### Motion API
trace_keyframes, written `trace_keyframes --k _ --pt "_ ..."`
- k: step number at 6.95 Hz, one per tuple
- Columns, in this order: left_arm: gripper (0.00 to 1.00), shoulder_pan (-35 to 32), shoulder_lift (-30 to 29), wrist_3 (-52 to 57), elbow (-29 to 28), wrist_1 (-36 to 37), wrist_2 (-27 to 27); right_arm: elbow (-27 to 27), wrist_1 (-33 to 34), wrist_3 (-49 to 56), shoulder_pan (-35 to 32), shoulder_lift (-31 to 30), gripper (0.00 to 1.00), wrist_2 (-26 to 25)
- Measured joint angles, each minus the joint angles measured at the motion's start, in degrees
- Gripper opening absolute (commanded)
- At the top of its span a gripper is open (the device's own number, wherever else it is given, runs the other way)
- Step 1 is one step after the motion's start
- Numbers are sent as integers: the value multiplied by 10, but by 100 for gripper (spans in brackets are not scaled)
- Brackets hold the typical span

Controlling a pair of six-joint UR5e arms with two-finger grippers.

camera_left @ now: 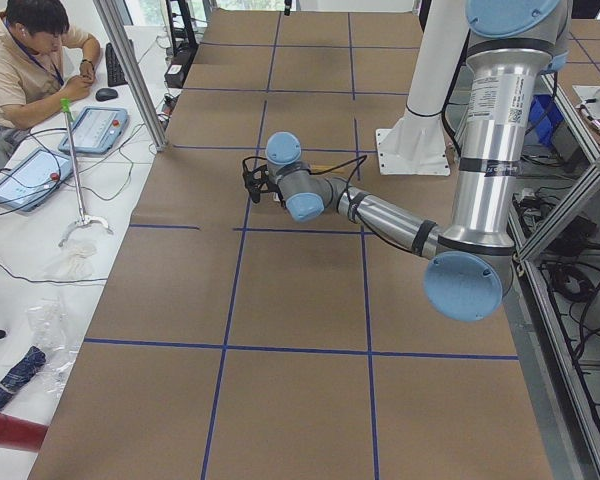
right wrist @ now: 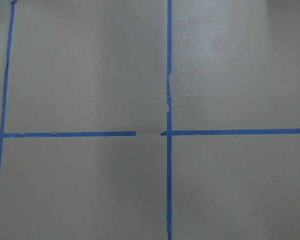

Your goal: Hang towel on rack

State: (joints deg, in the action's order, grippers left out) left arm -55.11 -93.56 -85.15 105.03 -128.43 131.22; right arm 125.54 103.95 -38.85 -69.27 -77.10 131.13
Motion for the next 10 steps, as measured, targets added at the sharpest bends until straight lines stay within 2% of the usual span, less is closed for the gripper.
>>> trace_keyframes --k 2,6,7,8,10 --pt "100 -20 22 105 -2 1 -6 -33 3 104 -42 -25 100 1" --pt "100 -173 83 502 -43 8 -6 -172 5 349 -144 -52 100 11" --pt "100 -214 87 608 -60 30 -6 -204 5 379 -161 -53 100 15" --pt "100 -250 84 708 -69 83 -4 -232 5 399 -179 -54 100 17" --pt "100 -283 65 796 -67 202 6 -266 5 417 -203 -54 100 18"
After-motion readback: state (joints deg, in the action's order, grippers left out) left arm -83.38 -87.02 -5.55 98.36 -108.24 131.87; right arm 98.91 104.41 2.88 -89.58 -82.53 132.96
